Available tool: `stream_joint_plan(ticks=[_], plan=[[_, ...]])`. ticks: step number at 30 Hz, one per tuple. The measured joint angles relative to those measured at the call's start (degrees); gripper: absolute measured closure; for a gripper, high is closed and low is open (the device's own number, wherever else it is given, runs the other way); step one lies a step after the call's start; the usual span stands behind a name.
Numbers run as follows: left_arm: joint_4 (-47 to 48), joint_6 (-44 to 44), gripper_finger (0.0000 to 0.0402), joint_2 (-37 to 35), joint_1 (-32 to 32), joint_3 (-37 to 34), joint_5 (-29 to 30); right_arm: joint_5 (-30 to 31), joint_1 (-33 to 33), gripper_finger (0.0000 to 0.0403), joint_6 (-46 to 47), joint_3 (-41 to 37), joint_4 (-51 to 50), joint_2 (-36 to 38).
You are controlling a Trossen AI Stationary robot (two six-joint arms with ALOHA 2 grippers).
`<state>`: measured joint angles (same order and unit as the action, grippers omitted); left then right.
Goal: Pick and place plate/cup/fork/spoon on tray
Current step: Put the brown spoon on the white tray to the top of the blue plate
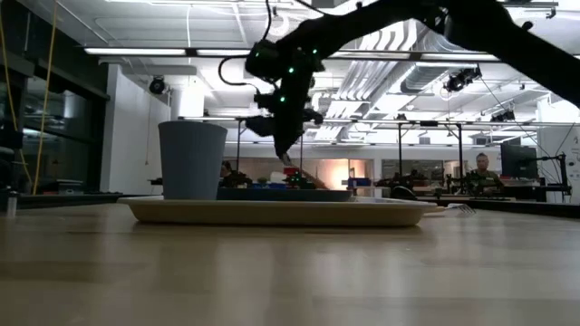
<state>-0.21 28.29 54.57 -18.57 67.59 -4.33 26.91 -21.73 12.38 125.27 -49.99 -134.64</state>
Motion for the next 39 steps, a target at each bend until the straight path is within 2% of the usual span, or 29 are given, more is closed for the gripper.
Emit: stream_joint_plan(ticks=[4, 8, 17, 24, 32, 39], plan=[[-0.02, 0.00, 0.0233, 0.00, 0.00, 0.00, -0.22, -3.47, -1.00, 0.0403, 1.91, 2.30, -0.64, -3.14], [-0.02, 0.00, 0.0233, 0.02, 0.00, 0.00, 0.02, -3.43, -1.61, 0.0403, 2.36, 2.42, -0.48, -4.44], [-0.04, -0.02, 0.0233, 0.02, -0.03, 0.00, 3.87, -12.71, -3.76, 0.0402, 9.69, 2.51, 0.25, -6.57], [-0.04, -0.02, 0.0233, 0.02, -0.07, 0.00, 3.94, -12.59, -3.88, 0.0402, 9.40, 2.48, 2.82, -7.03], [-0.04, -0.02, 0.0233, 0.02, -0.07, 0.00, 3.95, -11.68, -3.87, 0.0403, 0.73, 2.45, 4.40, -7.03], [-0.07, -0.02, 0.0233, 0.02, -0.07, 0.00, 3.95, -11.32, -3.87, 0.0402, -0.46, 2.42, 4.43, -7.03]])
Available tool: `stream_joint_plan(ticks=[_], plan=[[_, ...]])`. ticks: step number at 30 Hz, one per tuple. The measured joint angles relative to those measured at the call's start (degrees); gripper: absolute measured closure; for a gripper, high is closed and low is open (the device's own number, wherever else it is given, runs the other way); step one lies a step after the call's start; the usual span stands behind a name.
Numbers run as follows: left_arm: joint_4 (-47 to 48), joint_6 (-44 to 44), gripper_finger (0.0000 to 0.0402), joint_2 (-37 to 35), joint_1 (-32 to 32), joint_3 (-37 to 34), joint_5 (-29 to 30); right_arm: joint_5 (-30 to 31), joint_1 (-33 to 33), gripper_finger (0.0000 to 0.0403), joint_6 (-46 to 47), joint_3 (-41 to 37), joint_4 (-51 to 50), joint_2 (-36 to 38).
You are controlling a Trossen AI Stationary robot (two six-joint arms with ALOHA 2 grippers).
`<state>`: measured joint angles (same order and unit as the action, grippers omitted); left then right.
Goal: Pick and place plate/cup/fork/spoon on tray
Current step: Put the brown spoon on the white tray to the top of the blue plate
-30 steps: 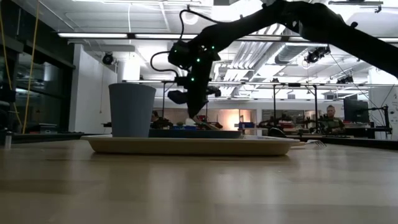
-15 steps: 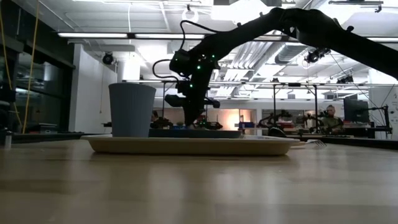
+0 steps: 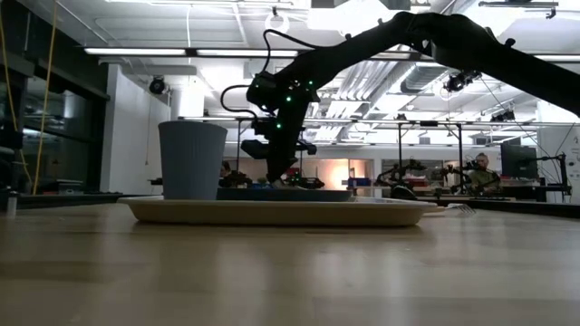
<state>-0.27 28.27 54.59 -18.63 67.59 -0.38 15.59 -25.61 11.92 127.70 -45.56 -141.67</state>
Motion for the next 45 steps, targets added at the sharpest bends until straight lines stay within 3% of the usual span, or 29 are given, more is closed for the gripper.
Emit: stream_joint_plan(ticks=[8, 20, 27, 34, 39, 45], plan=[[0.00, 0.00, 0.0233, 0.00, 0.00, 0.00, 0.02, 0.02, 0.12, 0.0399, -0.22, -0.11, -0.51, -1.41], [0.00, 0.01, 0.0233, 0.00, 0.02, 0.00, 0.02, -1.67, 0.13, 0.0331, 1.09, -0.11, -0.35, -1.36], [-0.01, 0.01, 0.0233, 0.00, 0.02, 0.00, 0.02, -1.27, -0.39, 0.0328, -2.35, 1.00, 0.43, -0.62], [0.00, 0.02, 0.0233, 0.00, 0.02, 0.00, 0.00, -2.57, -4.88, 0.0348, -10.75, 1.88, -8.70, 4.10], [0.00, 0.00, 0.0233, 0.00, 0.02, 0.00, 0.00, -11.03, -9.68, 0.0397, -13.61, -7.75, -11.12, 10.90], [-0.02, -1.48, 0.0233, 0.00, 0.00, 0.00, 0.02, -19.28, -13.20, 0.0401, -12.70, -33.29, 1.11, 28.68]])
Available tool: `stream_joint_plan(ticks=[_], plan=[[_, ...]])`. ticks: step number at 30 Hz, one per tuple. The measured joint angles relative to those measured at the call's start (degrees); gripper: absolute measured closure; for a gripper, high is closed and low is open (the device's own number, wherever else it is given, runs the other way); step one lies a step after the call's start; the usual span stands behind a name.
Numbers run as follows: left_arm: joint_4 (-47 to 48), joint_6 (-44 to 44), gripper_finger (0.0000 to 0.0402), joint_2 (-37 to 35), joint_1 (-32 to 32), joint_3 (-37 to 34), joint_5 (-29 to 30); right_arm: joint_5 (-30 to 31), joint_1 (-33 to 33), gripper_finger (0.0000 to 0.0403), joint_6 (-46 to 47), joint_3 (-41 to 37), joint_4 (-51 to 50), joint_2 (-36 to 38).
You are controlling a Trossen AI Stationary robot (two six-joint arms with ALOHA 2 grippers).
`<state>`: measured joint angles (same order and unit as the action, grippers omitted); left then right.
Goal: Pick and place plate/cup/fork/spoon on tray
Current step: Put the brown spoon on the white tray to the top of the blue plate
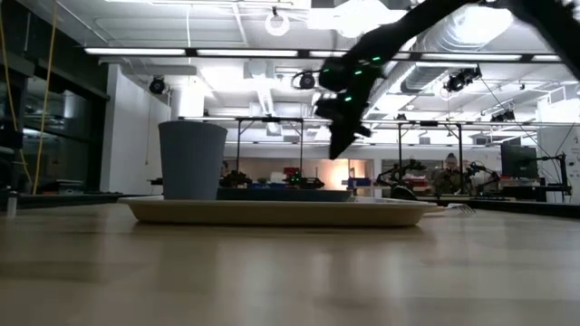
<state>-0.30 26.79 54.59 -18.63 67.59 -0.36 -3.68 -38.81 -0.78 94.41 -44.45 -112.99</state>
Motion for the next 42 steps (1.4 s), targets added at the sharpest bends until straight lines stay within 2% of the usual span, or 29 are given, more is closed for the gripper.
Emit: stream_joint_plan(ticks=[5, 8, 10, 13, 27, 42], plan=[[-0.02, -0.03, 0.0233, 0.00, -0.11, 0.00, 0.14, -5.92, 0.57, 0.0402, 3.98, -19.25, 7.62, 11.94], [-0.04, -0.01, 0.0233, 0.00, -0.14, 0.00, 0.16, -10.97, 1.42, 0.0403, 6.37, -25.89, 11.36, 13.73], [-0.04, -0.02, 0.0233, 0.00, -0.14, 0.00, 0.16, -12.30, 2.14, 0.0403, 7.27, -28.17, 12.90, 13.18], [-0.07, 0.00, 0.0233, 0.00, -0.14, 0.00, 0.16, -11.31, 3.28, 0.0403, 7.37, -28.61, 16.11, 11.51], [-0.04, 0.02, 0.0233, 0.00, -0.14, 0.00, 2.01, -7.29, 3.55, 0.0403, 6.12, -26.58, 18.04, 4.08], [-0.04, 0.02, 0.0233, 0.00, -0.16, 0.00, 3.17, -6.20, 3.61, 0.0403, 8.28, -26.58, 21.95, 2.25]])
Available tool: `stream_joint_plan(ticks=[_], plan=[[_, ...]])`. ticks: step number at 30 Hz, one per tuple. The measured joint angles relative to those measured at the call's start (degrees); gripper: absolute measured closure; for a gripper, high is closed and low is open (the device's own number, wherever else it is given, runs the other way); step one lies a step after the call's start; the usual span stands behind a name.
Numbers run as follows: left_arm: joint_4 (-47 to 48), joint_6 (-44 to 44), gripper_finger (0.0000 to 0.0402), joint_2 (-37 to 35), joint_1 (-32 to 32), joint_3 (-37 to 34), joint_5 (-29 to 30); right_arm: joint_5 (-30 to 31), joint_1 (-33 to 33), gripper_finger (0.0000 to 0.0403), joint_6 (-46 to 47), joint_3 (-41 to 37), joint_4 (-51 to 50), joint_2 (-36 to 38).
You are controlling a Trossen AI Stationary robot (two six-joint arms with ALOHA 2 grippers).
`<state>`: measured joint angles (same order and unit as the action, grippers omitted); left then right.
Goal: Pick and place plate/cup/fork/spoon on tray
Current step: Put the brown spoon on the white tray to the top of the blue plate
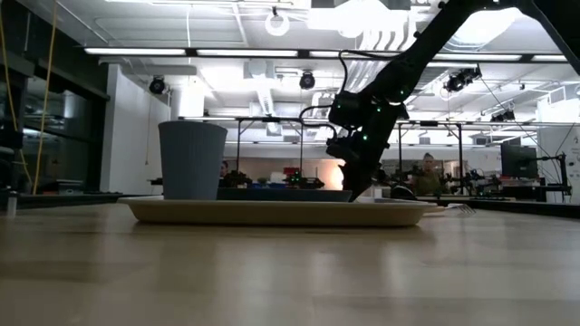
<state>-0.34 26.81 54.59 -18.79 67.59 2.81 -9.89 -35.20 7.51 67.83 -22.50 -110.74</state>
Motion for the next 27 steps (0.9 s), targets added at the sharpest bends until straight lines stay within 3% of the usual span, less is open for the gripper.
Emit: stream_joint_plan(ticks=[22, 27], plan=[[0.00, 0.00, 0.0233, 0.00, 0.00, 0.00, 0.00, 2.98, -4.38, 0.0403, 7.74, 0.00, 10.79, -0.81], [0.00, 0.00, 0.0233, 0.00, 0.00, 0.00, 0.00, -1.50, -6.19, 0.0403, 7.99, 5.32, 7.63, -0.46]])
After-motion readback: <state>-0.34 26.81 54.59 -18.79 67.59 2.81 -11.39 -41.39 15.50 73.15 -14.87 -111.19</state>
